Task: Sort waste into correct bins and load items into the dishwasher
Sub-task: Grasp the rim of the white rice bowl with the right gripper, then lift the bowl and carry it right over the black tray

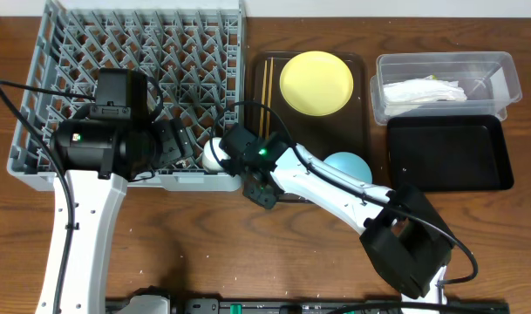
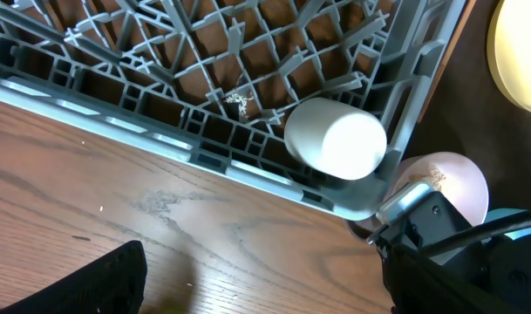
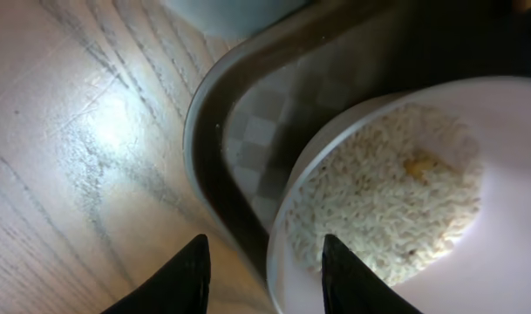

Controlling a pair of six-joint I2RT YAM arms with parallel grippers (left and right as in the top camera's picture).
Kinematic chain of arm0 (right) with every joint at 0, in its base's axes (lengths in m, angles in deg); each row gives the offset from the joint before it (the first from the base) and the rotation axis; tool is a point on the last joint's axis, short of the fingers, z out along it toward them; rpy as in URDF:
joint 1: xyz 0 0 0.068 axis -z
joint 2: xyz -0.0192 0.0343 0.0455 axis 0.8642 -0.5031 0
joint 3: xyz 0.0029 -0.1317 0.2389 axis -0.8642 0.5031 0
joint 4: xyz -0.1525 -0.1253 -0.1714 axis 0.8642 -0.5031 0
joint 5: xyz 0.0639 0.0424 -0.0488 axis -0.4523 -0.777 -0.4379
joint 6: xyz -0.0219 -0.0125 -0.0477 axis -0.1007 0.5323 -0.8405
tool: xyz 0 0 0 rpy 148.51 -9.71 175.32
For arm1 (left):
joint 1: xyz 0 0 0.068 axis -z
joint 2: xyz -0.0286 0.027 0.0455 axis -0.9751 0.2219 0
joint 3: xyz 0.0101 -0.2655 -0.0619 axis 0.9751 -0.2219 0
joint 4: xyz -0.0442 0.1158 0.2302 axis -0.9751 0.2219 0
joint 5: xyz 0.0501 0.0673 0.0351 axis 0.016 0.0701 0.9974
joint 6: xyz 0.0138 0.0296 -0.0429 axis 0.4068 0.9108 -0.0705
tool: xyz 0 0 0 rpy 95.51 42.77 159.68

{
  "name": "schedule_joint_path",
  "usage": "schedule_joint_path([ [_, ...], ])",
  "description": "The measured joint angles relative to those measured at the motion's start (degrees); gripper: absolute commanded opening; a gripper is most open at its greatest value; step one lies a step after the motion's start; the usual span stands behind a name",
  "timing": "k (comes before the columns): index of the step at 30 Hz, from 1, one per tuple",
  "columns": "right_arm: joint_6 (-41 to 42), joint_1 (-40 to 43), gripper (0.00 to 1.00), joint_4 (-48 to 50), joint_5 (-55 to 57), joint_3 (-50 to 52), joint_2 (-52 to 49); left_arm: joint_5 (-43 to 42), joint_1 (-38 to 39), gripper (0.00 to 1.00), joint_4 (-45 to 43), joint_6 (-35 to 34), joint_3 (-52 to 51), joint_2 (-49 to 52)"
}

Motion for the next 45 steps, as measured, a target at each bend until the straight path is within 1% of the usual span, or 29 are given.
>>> schedule_joint_path([
  [2, -0.1, 0.0, 0.30, 0.6, 0.2, 0.0, -0.1, 0.0, 0.0, 0.89, 0.0, 0.0, 0.0, 0.0],
  [6, -0.3, 0.0, 0.12, 0.8, 0.6, 0.0, -1.4, 0.0, 0.0, 0.89, 0.0, 0.0, 0.0, 0.0],
  [7, -0.2, 0.0, 0.11, 0.8, 0.9, 0.0, -1.7, 0.0, 0.0, 0.89, 0.0, 0.0, 0.0, 0.0],
  [8, -0.4, 0.0, 0.08, 0.8, 1.0, 0.0, -2.1, 0.0, 0.0, 0.89, 0.0, 0.0, 0.0, 0.0],
  [9, -0.5, 0.0, 0.02, 1.1, 1.2, 0.0, -2.2, 0.0, 0.0, 0.89, 0.0, 0.0, 0.0, 0.0],
  [10, -0.4, 0.0, 0.01, 1.2, 1.3, 0.0, -2.2, 0.0, 0.0, 0.89, 0.0, 0.0, 0.0, 0.0],
  [22, 0.5, 0.5, 0.01, 1.5, 3.0, -0.1, -1.9, 0.0, 0.0, 0.89, 0.0, 0.0, 0.0, 0.0],
  [28, 1.6, 4.0, 0.01, 1.4, 0.9, -0.1, 3.0, 0.0, 0.0, 0.89, 0.0, 0.0, 0.0, 0.0],
  [31, 1.7, 7.7, 0.01, 1.4, -2.5, -0.1, 7.8, 0.0, 0.0, 0.89, 0.0, 0.0, 0.0, 0.0],
  [36, 3.1, 14.3, 0.01, 0.3, -8.5, -0.3, 12.8, 0.0, 0.0, 0.89, 0.0, 0.0, 0.0, 0.0],
  [45, 6.3, 29.1, 0.01, -3.7, -20.8, -0.3, 14.9, 0.0, 0.0, 0.89, -0.5, 0.0, 0.0, 0.0],
])
